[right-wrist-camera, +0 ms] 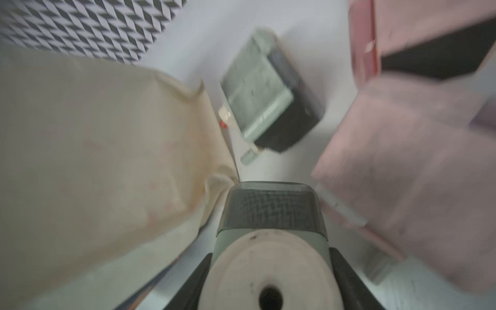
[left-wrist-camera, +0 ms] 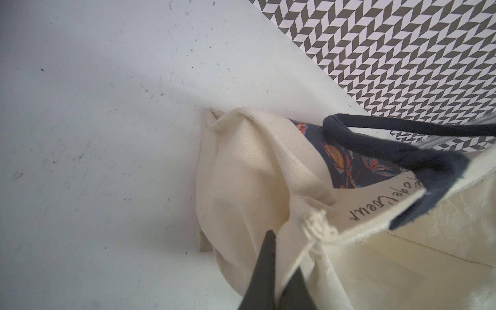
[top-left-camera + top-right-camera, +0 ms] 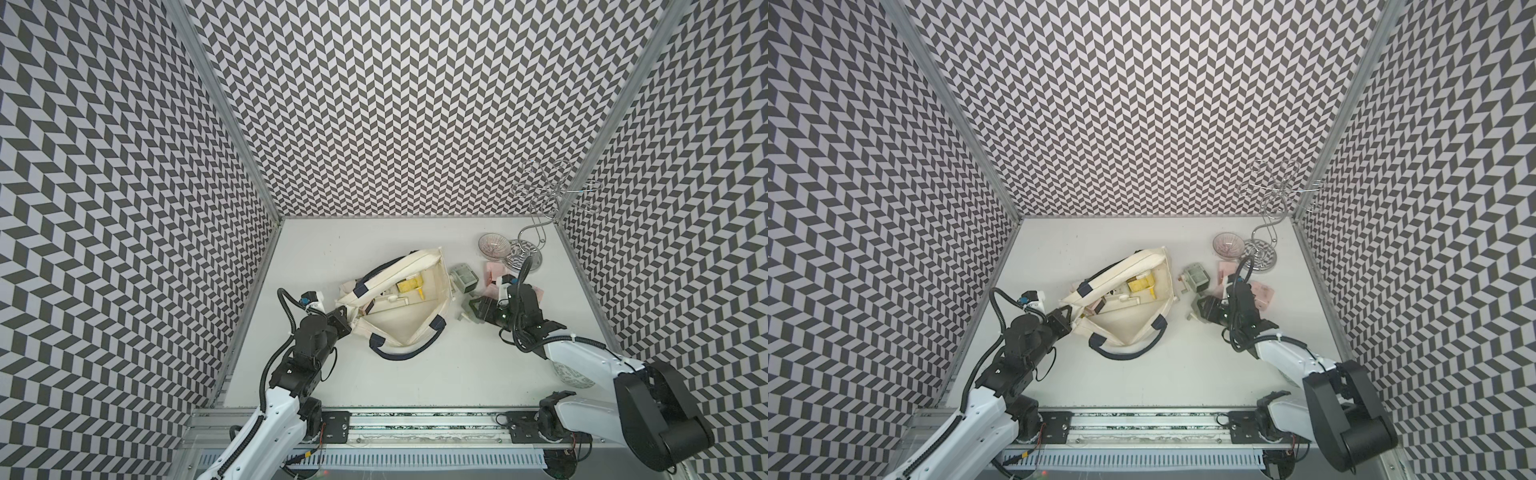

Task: Take out the pencil sharpeners from the tote bags
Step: Place the pencil sharpener at the center of the board.

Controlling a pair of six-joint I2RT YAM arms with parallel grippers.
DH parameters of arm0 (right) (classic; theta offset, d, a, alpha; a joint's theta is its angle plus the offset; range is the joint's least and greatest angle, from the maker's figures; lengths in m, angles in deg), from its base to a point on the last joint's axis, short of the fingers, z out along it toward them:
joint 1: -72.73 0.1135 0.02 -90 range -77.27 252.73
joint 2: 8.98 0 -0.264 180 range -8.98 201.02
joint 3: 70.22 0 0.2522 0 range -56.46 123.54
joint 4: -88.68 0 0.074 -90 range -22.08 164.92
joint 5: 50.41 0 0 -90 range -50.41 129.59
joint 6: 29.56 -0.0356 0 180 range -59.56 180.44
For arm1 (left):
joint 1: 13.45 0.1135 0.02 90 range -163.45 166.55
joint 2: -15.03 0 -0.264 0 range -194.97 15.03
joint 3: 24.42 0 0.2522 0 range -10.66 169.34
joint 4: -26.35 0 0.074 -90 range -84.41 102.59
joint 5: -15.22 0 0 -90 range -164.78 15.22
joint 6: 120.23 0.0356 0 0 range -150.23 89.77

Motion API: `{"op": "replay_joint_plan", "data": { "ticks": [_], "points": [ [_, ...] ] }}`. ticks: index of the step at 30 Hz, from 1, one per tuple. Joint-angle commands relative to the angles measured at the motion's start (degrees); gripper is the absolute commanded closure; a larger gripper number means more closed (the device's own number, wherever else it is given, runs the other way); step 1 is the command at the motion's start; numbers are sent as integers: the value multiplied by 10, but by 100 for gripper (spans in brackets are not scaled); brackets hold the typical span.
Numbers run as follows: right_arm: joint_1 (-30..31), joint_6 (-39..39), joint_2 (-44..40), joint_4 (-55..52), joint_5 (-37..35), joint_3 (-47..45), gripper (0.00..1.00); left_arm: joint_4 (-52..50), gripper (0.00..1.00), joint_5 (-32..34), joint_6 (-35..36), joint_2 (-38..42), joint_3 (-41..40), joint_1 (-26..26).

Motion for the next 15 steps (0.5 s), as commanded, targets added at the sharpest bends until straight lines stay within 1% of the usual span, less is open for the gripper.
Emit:
{"op": "replay_joint_plan", "data": {
  "ticks": [1,7,9,10,13,15],
  "points": [
    [0,-24,14,101,42,-4,65,-29,100,38,12,8,-11,-1],
    [-1,-15,68,117,41,-8,64,-32,100,41,15,10,-13,-1],
    [-6,-18,82,113,33,-10,61,-33,100,41,16,8,-13,-1],
    [-9,-19,87,113,34,-11,58,-33,100,42,17,9,-13,-1],
    [-13,-16,90,109,41,-14,43,-36,100,46,22,10,-10,-1],
    [-14,-8,89,99,44,-12,35,-39,100,47,23,11,-8,-1]
  ]
}}
